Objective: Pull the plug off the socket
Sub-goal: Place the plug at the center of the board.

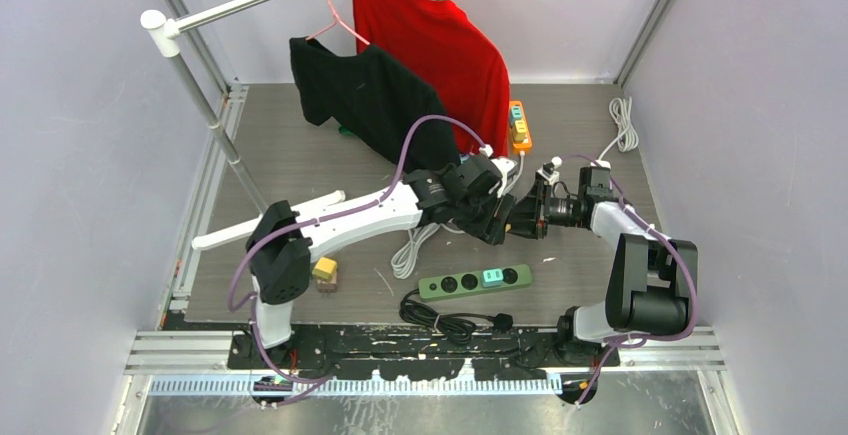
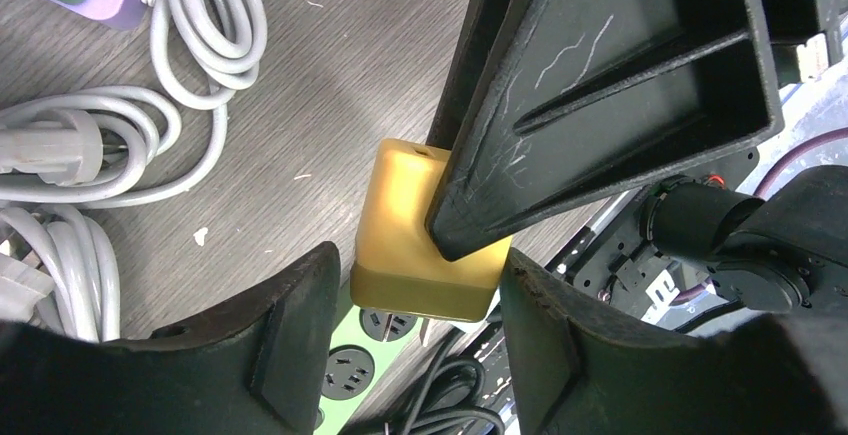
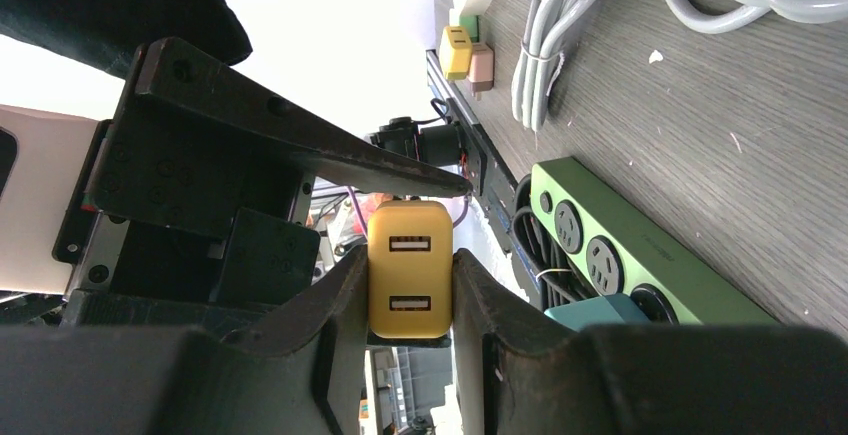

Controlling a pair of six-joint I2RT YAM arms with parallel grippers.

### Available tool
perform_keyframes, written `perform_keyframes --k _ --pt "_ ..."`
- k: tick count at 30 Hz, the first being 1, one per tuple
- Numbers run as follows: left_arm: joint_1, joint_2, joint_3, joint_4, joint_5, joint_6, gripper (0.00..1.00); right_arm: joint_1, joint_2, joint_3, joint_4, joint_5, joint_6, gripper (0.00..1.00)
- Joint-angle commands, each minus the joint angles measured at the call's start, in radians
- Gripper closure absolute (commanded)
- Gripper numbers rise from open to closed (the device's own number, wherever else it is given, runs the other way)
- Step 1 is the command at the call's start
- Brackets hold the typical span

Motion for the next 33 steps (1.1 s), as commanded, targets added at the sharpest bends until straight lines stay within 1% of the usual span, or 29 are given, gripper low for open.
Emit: perform_keyframes --k 1,12,14,16,18,20,23,25,26,28,31,33 --pt "0.007 0.003 0.049 -0.003 0.025 0.021 0.4 0.008 -0.026 -0.004 0.017 -0.044 0.014 0.91" --pt "0.007 0.013 0.068 -0.032 0.006 0.03 0.35 0.029 -0.032 -0.013 0.029 -0.046 0.022 0.9" --pt "0.007 0.013 0.071 -0.031 0.014 0.029 0.35 0.033 -0.034 -0.016 0.036 -0.047 0.028 0.9" --pt "0.006 0.013 0.071 -0.027 0.019 0.025 0.38 0.035 -0.036 -0.017 0.04 -0.047 0.03 0.89" --pt "0.007 0.013 0.069 -0.027 0.025 0.021 0.43 0.037 -0.036 -0.017 0.04 -0.046 0.031 0.88" --pt "0.007 0.013 0.068 -0.023 0.036 0.02 0.49 0.036 -0.036 -0.019 0.042 -0.046 0.032 0.87" --pt "0.007 0.017 0.067 -0.024 0.047 0.016 0.66 0.036 -0.039 -0.019 0.044 -0.046 0.031 0.86" --pt "0.006 0.017 0.066 -0.025 0.051 0.012 0.8 0.036 -0.04 -0.019 0.044 -0.045 0.03 0.83" --pt "0.007 0.016 0.063 -0.025 0.052 0.011 0.87 0.036 -0.042 -0.019 0.044 -0.046 0.029 0.8" --pt "0.007 0.008 0.056 -0.027 0.051 0.01 0.95 0.036 -0.047 -0.021 0.045 -0.05 0.021 0.69" --pt "0.006 -0.02 0.024 -0.03 0.036 0.017 1.0 0.037 -0.064 -0.025 0.042 -0.059 -0.009 0.45" --pt "0.006 -0.049 -0.005 -0.024 0.027 0.024 1.0 0.035 -0.085 -0.031 0.026 -0.061 -0.059 0.32"
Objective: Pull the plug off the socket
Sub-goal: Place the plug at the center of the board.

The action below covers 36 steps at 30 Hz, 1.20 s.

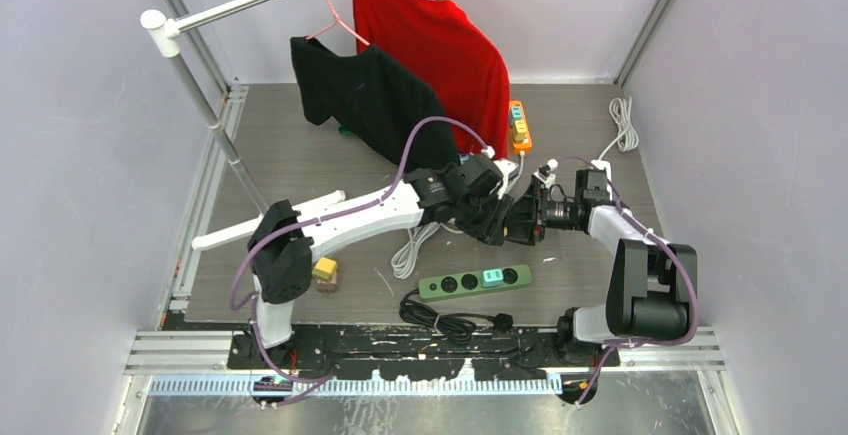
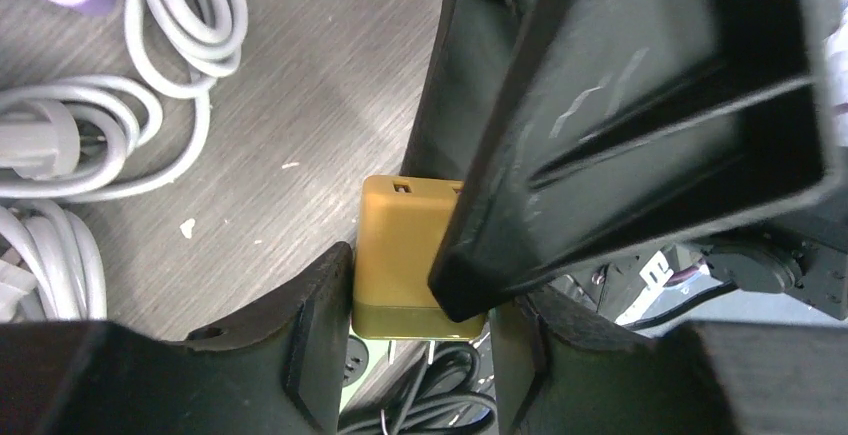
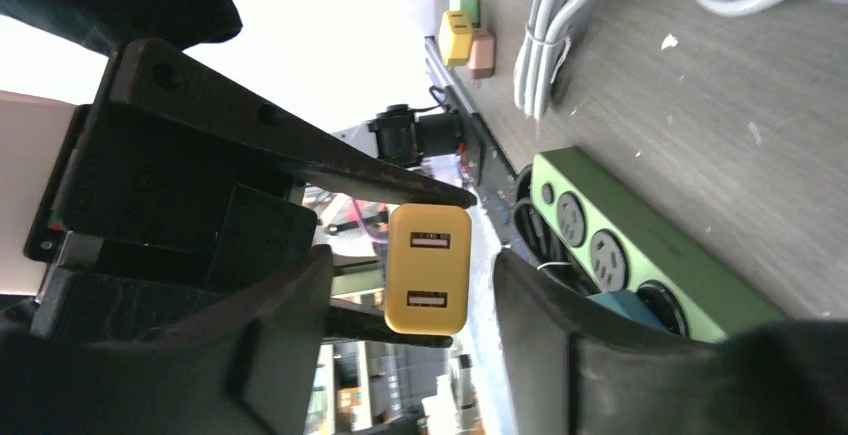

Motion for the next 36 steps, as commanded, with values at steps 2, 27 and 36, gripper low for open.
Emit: perform_keyframes --k 2,27,36 --pt "-0.004 -0.1 -0.082 0.02 -0.014 0.027 1.0 -0.005 -0.099 -0.007 -0.034 -0.039 -0.137 0.21" --pt "-0.045 -0.512 -0.675 0.087 -0.271 -0.01 1.0 -0.19 -0.068 -0.018 -0.031 -0.049 -0.168 0.15" --pt "0.014 -0.603 -0.776 -0.001 -0.461 -0.083 1.0 -0.195 -0.061 -0.018 -0.033 -0.045 -0.171 0.14"
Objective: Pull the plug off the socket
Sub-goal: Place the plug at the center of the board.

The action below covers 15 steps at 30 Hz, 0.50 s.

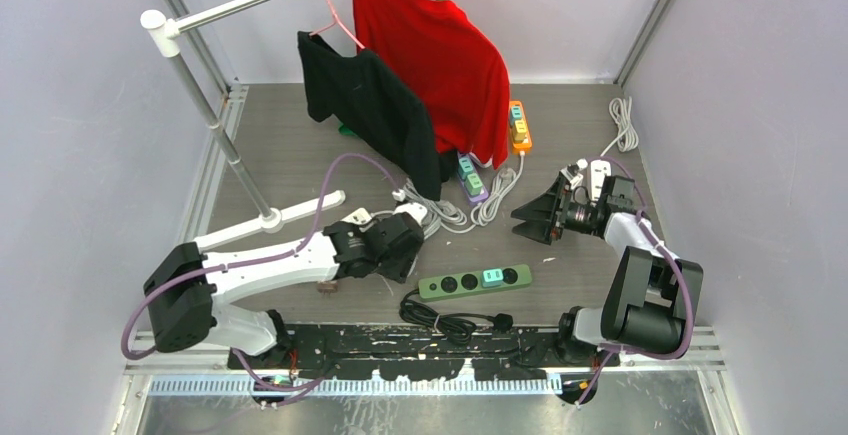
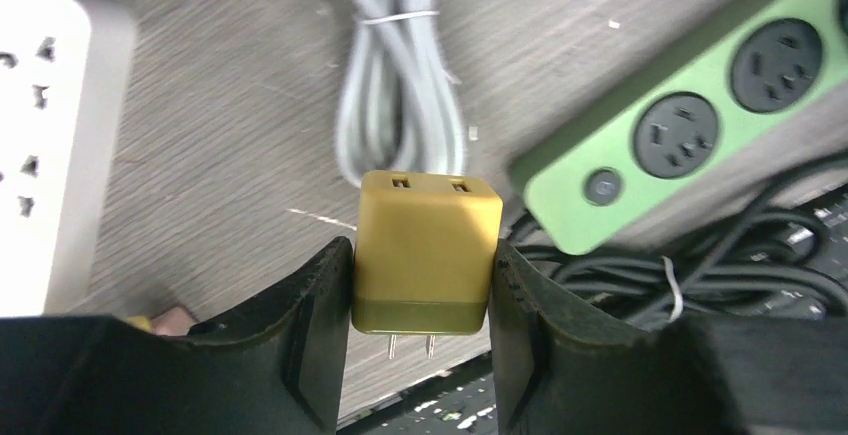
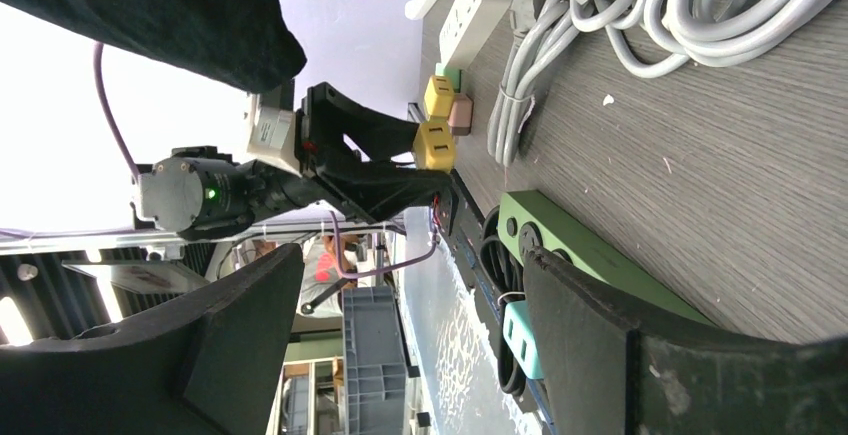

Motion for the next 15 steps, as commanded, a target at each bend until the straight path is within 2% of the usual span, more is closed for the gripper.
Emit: perform_keyframes --k 1,9,15 --pt "0.069 -0.086 -0.051 -0.023 -0.089 -0.057 1.0 -0.008 0.008 0.01 -0.001 -0.022 -0.022 0.14" --pt "0.259 -0.231 -0.225 0.024 -0.038 -0.182 1.0 -0.012 0.009 0.01 -0.004 -0.021 -0.024 0.14" --pt "0.288 -0.256 -0.257 -0.015 -0.097 -0.246 1.0 -0.016 0.014 0.012 -0.006 -0.018 -0.024 0.15"
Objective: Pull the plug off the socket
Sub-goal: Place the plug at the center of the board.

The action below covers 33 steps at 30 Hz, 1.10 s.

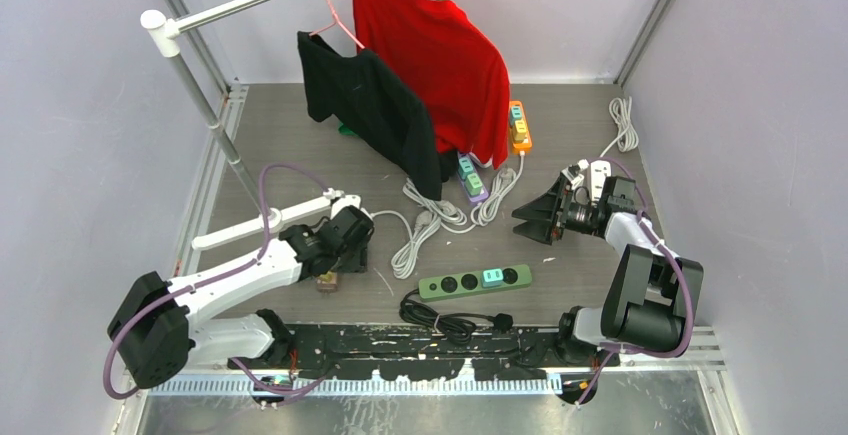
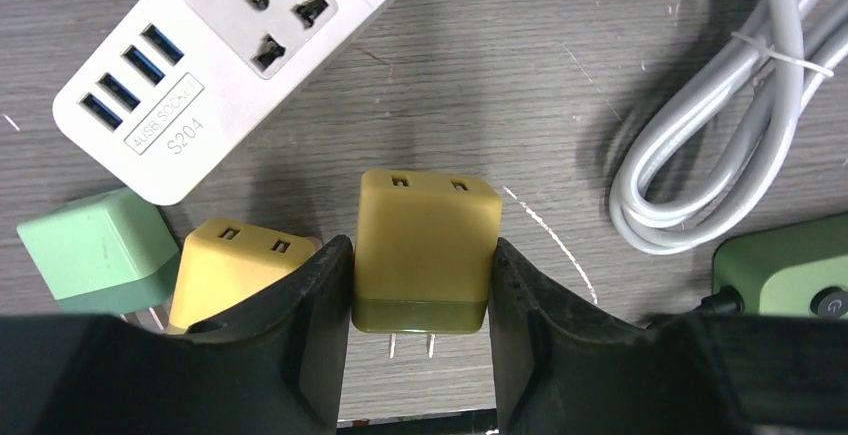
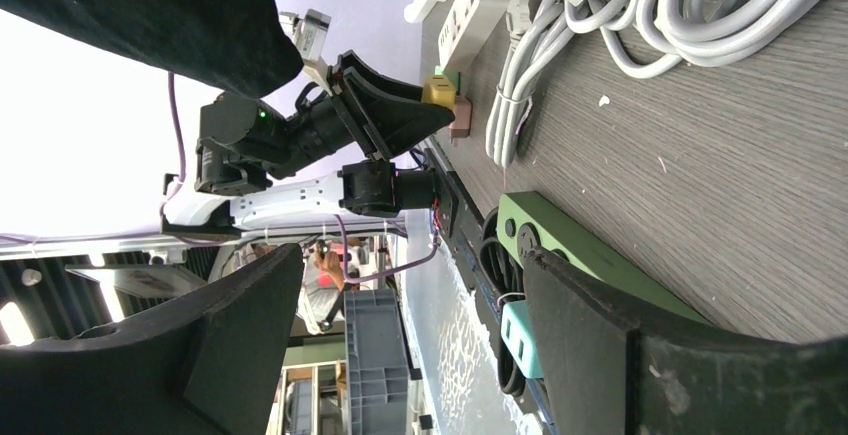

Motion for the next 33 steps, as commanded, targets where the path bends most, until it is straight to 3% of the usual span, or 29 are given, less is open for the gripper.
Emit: perform_keyframes --k 1,9,19,28,33 --pt "0.012 -0.02 0.005 0.0 -0.057 -0.068 1.0 -0.005 0.006 0.011 -0.003 -0.019 -0.02 0.15" --pt "0.015 0.1 0.073 -0.072 -0.093 -0.096 0.92 -0.007 0.005 0.011 -0.007 -0.021 -0.023 0.15" --pt "0.015 0.39 0.262 -0.283 -0.127 -0.093 0.86 -0.008 0.003 0.013 -0.011 -0.02 -0.029 0.14" --pt "0.014 0.447 0.338 -0.321 -0.117 -0.09 0.53 -0.01 -0.019 0.014 -0.026 -0.01 -0.042 0.15" --pt "0.014 0.423 0.37 -0.343 -0.114 -0.082 0.47 -0.011 -0.023 0.017 -0.03 -0.009 -0.046 0.15"
